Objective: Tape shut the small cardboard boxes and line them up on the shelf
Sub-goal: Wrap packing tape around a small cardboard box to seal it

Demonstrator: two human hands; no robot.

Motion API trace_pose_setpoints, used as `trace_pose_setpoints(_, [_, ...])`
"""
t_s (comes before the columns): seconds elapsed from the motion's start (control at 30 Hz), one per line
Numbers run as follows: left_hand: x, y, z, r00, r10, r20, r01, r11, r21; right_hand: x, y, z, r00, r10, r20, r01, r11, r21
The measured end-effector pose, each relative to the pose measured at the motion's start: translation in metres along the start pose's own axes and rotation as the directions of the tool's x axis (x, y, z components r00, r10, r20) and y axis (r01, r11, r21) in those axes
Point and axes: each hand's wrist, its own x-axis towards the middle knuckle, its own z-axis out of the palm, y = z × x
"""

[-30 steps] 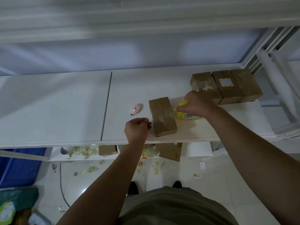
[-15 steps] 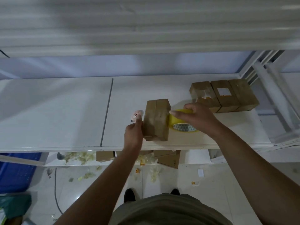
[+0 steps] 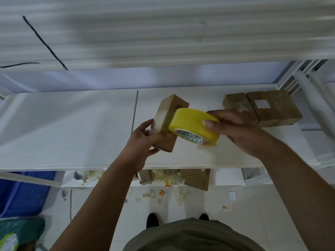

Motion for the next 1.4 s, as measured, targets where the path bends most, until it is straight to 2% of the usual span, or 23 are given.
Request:
trace_pose_setpoints(0.07, [-0.006,0.005,-0.010,0.994,-0.064,0.088,0.074,0.990,-0.122,-0.001,0.003,0.006,0.990,-0.059,-0.129,0.057,0.998,-0.017])
trace_pose_setpoints(0.1, [-0.009,0.008,-0.016,0.990,-0.072,0.125,0.097,0.973,-0.208,0.000,0.003,0.006,0.979,-0.083,-0.186,0.067,0.994,-0.090])
trace_pose_setpoints(0.17, [-0.017,0.017,-0.027,0.985,-0.043,0.167,0.098,0.937,-0.336,0.000,0.002,0.004,0.956,-0.081,-0.281,-0.016,0.945,-0.326])
trace_pose_setpoints(0.2, [-0.021,0.021,-0.030,0.982,-0.016,0.188,0.085,0.928,-0.363,-0.001,0.001,0.002,0.947,-0.050,-0.318,-0.083,0.916,-0.392])
trace_pose_setpoints(0.27, [-0.029,0.027,-0.028,0.961,0.027,0.276,0.094,0.905,-0.415,-0.003,0.003,0.003,0.941,0.003,-0.338,-0.146,0.905,-0.400])
trace_pose_setpoints(0.37, [-0.039,0.026,-0.009,0.927,0.052,0.372,0.165,0.833,-0.528,0.000,0.005,0.012,0.936,0.019,-0.352,-0.165,0.906,-0.390])
trace_pose_setpoints(0.47, [-0.044,0.022,0.010,0.890,0.015,0.456,0.301,0.733,-0.611,0.007,0.008,0.022,0.930,0.049,-0.363,-0.198,0.900,-0.387])
trace_pose_setpoints(0.53, [-0.044,0.019,0.018,0.882,-0.018,0.471,0.350,0.694,-0.629,0.010,0.009,0.027,0.923,0.083,-0.375,-0.208,0.929,-0.307])
trace_pose_setpoints(0.6, [-0.041,0.013,0.021,0.895,-0.040,0.445,0.339,0.708,-0.619,0.010,0.012,0.030,0.920,0.081,-0.384,-0.187,0.951,-0.247])
trace_pose_setpoints(0.63, [-0.038,0.009,0.023,0.920,-0.067,0.387,0.299,0.759,-0.579,0.010,0.014,0.030,0.915,0.082,-0.394,-0.186,0.954,-0.235])
trace_pose_setpoints(0.7, [-0.031,0.004,0.026,0.982,-0.112,0.154,0.170,0.884,-0.436,0.007,0.021,0.030,0.905,0.096,-0.414,-0.197,0.958,-0.210])
trace_pose_setpoints(0.73, [-0.028,0.004,0.025,0.994,-0.106,0.006,0.100,0.924,-0.369,0.006,0.025,0.031,0.898,0.101,-0.428,-0.205,0.957,-0.204])
trace_pose_setpoints(0.77, [-0.027,0.005,0.024,0.993,-0.079,-0.084,0.049,0.950,-0.307,0.005,0.028,0.032,0.890,0.108,-0.444,-0.216,0.956,-0.200])
trace_pose_setpoints(0.83, [-0.027,0.009,0.017,0.995,0.011,-0.104,-0.028,0.987,-0.160,0.003,0.032,0.034,0.876,0.125,-0.466,-0.237,0.953,-0.189])
trace_pose_setpoints(0.93, [-0.033,0.011,0.010,0.991,0.131,0.017,-0.131,0.991,0.019,0.003,0.029,0.037,0.874,0.120,-0.472,-0.249,0.943,-0.220])
trace_pose_setpoints(0.97, [-0.034,0.011,0.009,0.989,0.148,0.009,-0.148,0.989,-0.004,0.003,0.026,0.038,0.883,0.101,-0.459,-0.228,0.946,-0.229])
trace_pose_setpoints(1.0, [-0.035,0.011,0.008,0.990,0.138,-0.022,-0.140,0.984,-0.110,0.002,0.023,0.039,0.899,0.077,-0.432,-0.191,0.955,-0.226])
trace_pose_setpoints(1.1, [-0.037,0.013,0.009,0.994,0.009,-0.110,-0.061,0.875,-0.480,-0.001,0.013,0.037,0.945,0.001,-0.328,-0.037,0.994,-0.102])
trace_pose_setpoints(1.17, [-0.040,0.015,0.011,0.988,-0.079,-0.132,-0.018,0.793,-0.609,-0.003,0.011,0.033,0.966,-0.051,-0.253,0.047,0.999,-0.021])
trace_pose_setpoints(1.23, [-0.045,0.019,0.014,0.985,-0.135,-0.105,0.026,0.727,-0.686,-0.005,0.011,0.034,0.966,-0.100,-0.237,0.106,0.994,0.013])
trace_pose_setpoints(1.3, [-0.049,0.025,0.014,0.988,-0.149,-0.042,0.066,0.652,-0.755,-0.007,0.010,0.039,0.946,-0.104,-0.308,0.106,0.994,-0.011])
trace_pose_setpoints(1.4, [-0.054,0.033,0.012,0.969,-0.211,0.127,0.217,0.489,-0.845,-0.013,0.012,0.046,0.911,-0.056,-0.409,-0.037,0.975,-0.218])
